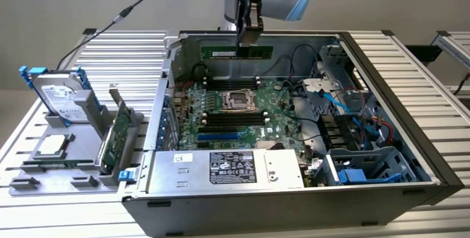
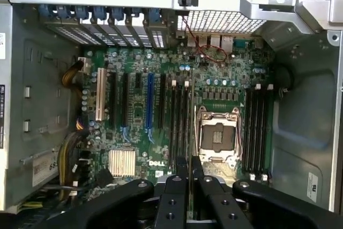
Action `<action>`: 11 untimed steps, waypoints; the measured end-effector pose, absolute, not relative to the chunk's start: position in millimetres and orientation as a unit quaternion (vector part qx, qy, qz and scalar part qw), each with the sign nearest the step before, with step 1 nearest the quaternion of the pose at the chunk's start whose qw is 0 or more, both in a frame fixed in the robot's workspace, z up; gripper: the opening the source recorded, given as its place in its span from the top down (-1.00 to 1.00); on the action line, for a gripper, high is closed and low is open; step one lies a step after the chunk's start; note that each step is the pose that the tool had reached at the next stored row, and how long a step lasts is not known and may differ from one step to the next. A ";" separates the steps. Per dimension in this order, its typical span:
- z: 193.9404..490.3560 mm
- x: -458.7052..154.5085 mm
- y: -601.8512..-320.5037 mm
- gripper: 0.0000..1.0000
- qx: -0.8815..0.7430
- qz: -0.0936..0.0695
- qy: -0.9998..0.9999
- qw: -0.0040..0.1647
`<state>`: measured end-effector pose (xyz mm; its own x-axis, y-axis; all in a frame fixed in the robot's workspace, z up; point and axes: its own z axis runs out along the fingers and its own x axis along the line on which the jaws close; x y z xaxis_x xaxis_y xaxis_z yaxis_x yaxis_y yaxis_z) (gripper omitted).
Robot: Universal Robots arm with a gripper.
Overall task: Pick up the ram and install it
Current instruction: 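Pick up the ram and move it above insertion slot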
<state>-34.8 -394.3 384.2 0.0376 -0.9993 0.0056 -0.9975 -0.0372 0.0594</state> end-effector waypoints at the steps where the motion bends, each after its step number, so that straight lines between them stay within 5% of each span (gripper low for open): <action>1: 382.5 -34.4 -392.3 0.73 0.720 -0.019 -0.693 0.023; 11: 364.4 -33.1 -385.3 0.73 0.720 -0.017 -0.694 0.025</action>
<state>-33.1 -385.3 364.4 0.0373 -0.9992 0.0105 -0.9975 -0.0366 0.0597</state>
